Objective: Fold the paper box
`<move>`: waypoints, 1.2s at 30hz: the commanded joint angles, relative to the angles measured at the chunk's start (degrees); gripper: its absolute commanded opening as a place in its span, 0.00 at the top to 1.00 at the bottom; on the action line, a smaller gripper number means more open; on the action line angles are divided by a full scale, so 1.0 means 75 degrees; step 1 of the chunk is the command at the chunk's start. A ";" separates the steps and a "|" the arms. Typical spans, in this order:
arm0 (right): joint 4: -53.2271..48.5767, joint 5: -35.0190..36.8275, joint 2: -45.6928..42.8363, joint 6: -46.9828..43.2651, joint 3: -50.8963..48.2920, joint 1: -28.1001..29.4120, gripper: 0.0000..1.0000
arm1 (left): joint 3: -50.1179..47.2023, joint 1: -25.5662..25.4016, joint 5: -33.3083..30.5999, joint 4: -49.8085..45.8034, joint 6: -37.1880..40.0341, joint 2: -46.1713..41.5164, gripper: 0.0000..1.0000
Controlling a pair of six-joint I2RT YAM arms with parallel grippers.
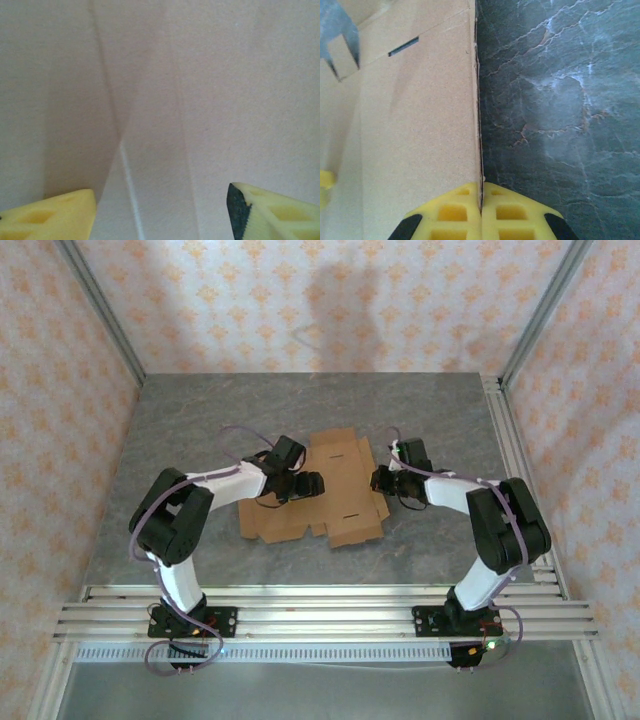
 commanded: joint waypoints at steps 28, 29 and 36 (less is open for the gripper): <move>-0.3818 0.9724 0.2490 -0.0977 0.3034 0.3748 1.00 | -0.0832 0.1226 -0.0747 -0.0688 -0.0009 -0.1971 0.00; -0.3743 0.9526 0.2386 -0.1034 0.2998 0.3738 1.00 | -0.0842 0.1232 -0.0749 -0.0688 -0.0001 -0.1971 0.00; -0.2562 0.7869 0.1563 -0.1402 0.2197 0.3454 1.00 | -0.0869 0.1232 -0.0712 -0.0619 0.0014 -0.1913 0.00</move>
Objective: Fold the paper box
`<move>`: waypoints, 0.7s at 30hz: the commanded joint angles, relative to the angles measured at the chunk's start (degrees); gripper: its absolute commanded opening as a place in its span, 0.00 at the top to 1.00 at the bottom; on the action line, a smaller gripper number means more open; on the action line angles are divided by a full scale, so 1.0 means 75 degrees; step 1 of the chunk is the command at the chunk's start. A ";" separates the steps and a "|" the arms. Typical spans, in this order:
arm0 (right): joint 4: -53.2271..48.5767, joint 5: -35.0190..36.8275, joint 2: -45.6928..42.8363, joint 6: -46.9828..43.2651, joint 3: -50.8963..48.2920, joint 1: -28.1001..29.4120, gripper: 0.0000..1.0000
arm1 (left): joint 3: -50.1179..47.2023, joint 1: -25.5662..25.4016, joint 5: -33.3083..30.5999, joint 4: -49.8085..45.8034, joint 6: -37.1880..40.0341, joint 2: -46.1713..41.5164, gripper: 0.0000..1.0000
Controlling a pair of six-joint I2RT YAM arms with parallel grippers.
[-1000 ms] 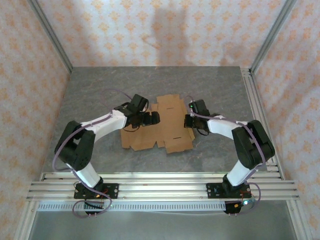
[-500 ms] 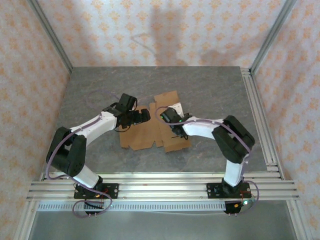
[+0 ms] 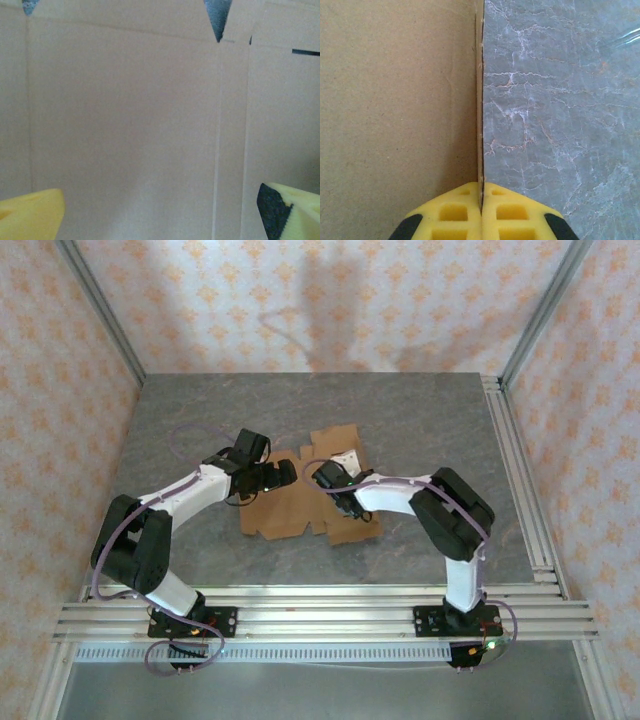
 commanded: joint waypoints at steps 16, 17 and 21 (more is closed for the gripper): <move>-0.0447 0.0927 0.0509 -0.0469 0.0562 0.0337 1.00 | -0.0103 0.0052 -0.0066 0.0149 -0.0024 -0.0075 0.00; -0.0252 0.0689 0.0334 -0.0477 0.0423 0.0307 1.00 | -0.0086 0.0045 -0.0044 0.0144 -0.0014 -0.0062 0.00; 0.0479 -0.0421 -0.0499 -0.0611 -0.0097 0.0191 0.78 | -0.0039 0.0040 0.0122 0.0218 -0.0034 0.0014 0.00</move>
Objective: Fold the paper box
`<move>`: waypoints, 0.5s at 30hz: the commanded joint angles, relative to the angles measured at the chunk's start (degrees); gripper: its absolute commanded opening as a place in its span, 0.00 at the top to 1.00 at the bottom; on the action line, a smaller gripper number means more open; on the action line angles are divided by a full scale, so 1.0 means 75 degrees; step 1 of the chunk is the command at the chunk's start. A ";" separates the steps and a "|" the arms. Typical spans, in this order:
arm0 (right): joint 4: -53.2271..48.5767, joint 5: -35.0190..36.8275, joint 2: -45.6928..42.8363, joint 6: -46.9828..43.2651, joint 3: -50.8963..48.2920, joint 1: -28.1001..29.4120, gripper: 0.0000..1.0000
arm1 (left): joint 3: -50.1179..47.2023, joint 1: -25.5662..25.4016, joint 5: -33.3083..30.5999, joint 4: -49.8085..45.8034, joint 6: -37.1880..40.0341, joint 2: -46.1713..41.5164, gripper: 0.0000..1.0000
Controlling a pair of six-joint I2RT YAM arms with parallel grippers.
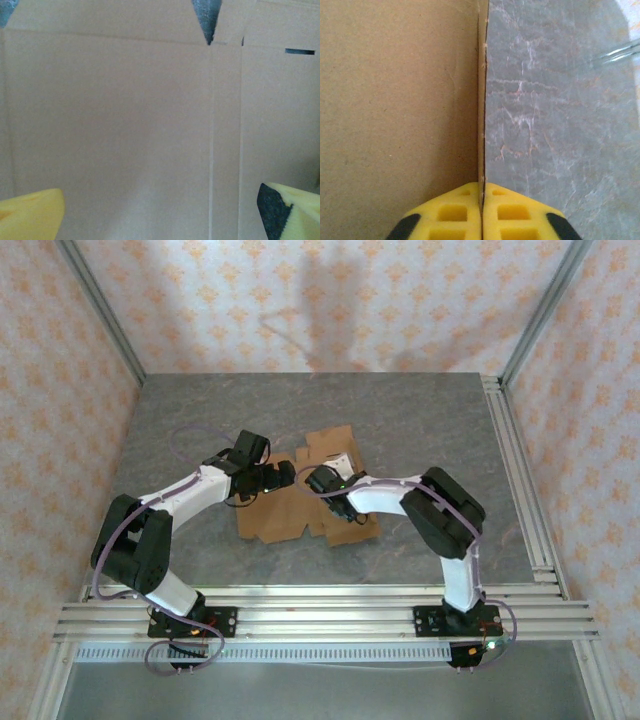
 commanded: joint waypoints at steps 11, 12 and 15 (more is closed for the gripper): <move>0.1389 -0.3311 -0.2138 0.0419 -0.1149 -0.1031 0.32 | 0.0138 -0.0059 0.0187 0.0230 -0.0047 0.0161 0.00; 0.1484 -0.3678 -0.2213 0.0564 -0.1262 -0.1185 0.31 | 0.0136 -0.0065 0.0201 0.0249 -0.0045 0.0172 0.00; 0.1814 -0.4946 -0.2305 0.0979 -0.1580 -0.1642 0.29 | 0.0148 -0.0099 0.0273 0.0307 -0.0079 0.0225 0.00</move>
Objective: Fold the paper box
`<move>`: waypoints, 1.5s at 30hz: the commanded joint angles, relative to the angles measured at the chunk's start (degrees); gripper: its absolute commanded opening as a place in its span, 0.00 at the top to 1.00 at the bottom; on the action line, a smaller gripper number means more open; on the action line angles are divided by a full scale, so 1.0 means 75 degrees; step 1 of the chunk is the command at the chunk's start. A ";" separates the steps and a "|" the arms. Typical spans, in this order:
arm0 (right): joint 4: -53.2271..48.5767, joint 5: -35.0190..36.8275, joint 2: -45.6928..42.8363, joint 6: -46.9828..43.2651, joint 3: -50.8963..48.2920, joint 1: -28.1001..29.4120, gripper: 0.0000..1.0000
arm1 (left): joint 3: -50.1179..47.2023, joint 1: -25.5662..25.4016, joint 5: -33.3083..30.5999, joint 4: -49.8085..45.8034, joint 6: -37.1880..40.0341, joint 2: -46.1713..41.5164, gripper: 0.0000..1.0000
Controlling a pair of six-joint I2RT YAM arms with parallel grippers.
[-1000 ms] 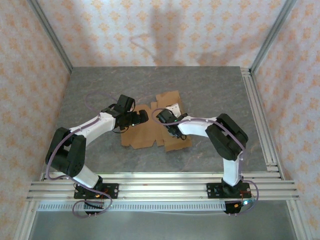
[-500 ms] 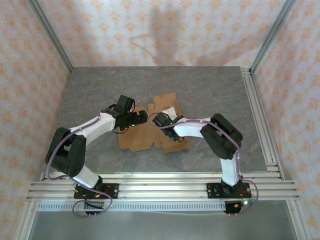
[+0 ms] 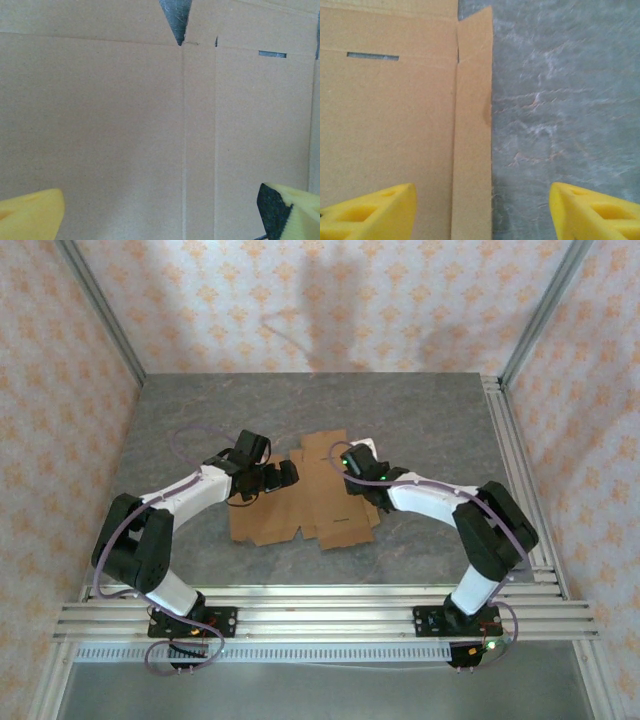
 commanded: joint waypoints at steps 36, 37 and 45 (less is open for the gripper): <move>-0.2000 0.3913 0.1977 0.0509 0.1418 0.1030 1.00 | -0.0097 -0.0163 0.0484 0.0763 -0.0390 0.0669 0.05; -0.2165 0.3978 0.2109 0.0618 0.1596 0.1093 1.00 | -0.0110 -0.0174 0.0491 0.0748 -0.0390 0.0650 0.05; -0.0597 0.2681 0.1153 0.0300 0.0872 0.1096 0.97 | -0.0081 -0.0171 0.0465 0.0638 -0.0285 0.0658 0.05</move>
